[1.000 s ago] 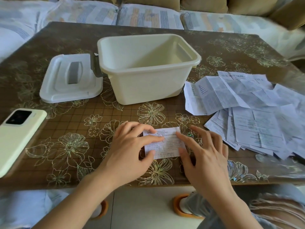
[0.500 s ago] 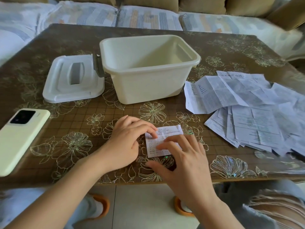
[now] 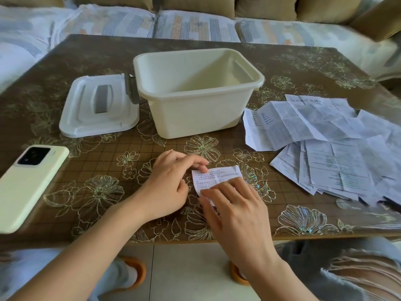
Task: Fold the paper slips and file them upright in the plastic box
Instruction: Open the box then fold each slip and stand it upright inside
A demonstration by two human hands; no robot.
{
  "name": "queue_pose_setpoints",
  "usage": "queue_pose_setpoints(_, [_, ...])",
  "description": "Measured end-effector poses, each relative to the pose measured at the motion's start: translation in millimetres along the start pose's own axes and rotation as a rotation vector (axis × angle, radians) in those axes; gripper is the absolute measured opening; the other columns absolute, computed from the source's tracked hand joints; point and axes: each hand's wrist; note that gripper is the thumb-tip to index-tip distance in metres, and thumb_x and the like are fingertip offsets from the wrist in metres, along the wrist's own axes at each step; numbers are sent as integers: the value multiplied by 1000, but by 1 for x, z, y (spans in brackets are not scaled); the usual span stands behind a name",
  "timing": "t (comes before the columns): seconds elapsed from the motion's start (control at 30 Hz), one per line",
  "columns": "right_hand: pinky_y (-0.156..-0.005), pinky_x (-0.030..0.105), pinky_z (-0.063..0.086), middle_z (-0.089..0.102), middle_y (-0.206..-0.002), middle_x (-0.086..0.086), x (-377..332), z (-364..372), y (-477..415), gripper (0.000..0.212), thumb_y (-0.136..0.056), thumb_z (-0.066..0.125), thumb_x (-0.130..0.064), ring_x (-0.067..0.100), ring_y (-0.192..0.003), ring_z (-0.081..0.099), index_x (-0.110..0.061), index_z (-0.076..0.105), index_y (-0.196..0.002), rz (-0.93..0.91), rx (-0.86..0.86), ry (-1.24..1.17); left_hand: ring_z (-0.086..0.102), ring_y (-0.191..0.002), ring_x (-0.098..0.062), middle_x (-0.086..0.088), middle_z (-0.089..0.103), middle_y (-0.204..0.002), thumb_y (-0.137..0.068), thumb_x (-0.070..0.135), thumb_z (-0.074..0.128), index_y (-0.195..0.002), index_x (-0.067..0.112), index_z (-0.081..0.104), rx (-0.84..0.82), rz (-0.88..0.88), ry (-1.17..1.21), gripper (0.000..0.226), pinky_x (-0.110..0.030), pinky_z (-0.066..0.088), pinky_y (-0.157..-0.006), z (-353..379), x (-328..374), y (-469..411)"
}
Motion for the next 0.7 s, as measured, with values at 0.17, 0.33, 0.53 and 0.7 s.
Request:
queue_pose_setpoints(0.17, [-57, 35, 44, 60, -75, -5, 7, -4, 0, 20, -97, 53, -23, 20, -69, 53, -18, 64, -82, 20, 49, -33, 16, -111, 29, 41, 37, -107, -79, -3, 59, -126, 29, 57, 30, 62, -24, 56, -8, -4, -109, 2, 0, 6])
queue_pose_setpoints(0.33, [-53, 34, 48, 63, -76, -7, 29, -13, 8, 21, -97, 50, -25, 14, -66, 59, -17, 66, -87, 115, 72, -182, 49, -102, -6, 23, 61, -102, -82, 26, 66, -103, 27, 69, 108, 217, -153, 22, -37, 38, -99, 8, 0, 11])
queue_pose_setpoints(0.53, [-70, 34, 52, 67, -94, -11, 59, -17, 22, 21, -96, 50, -26, 12, -88, 62, -16, 68, -94, 129, 15, -331, 56, -98, -11, 13, 67, -90, -85, 25, 64, -82, 19, 69, 240, 293, -157, 8, -33, 43, -91, 24, 21, 26])
queue_pose_setpoints(0.7, [-68, 27, 48, 60, -88, -14, 59, -19, 23, 23, -95, 48, -31, 5, -86, 56, -20, 68, -95, 202, 23, -369, 56, -86, -13, 3, 59, -86, -90, 25, 55, -84, 13, 65, 383, 160, -92, 17, -32, 47, -79, 32, 26, 27])
Point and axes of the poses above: each hand's wrist, its own y-axis away from the middle knuckle, its own z-axis out of the palm, x = y × z
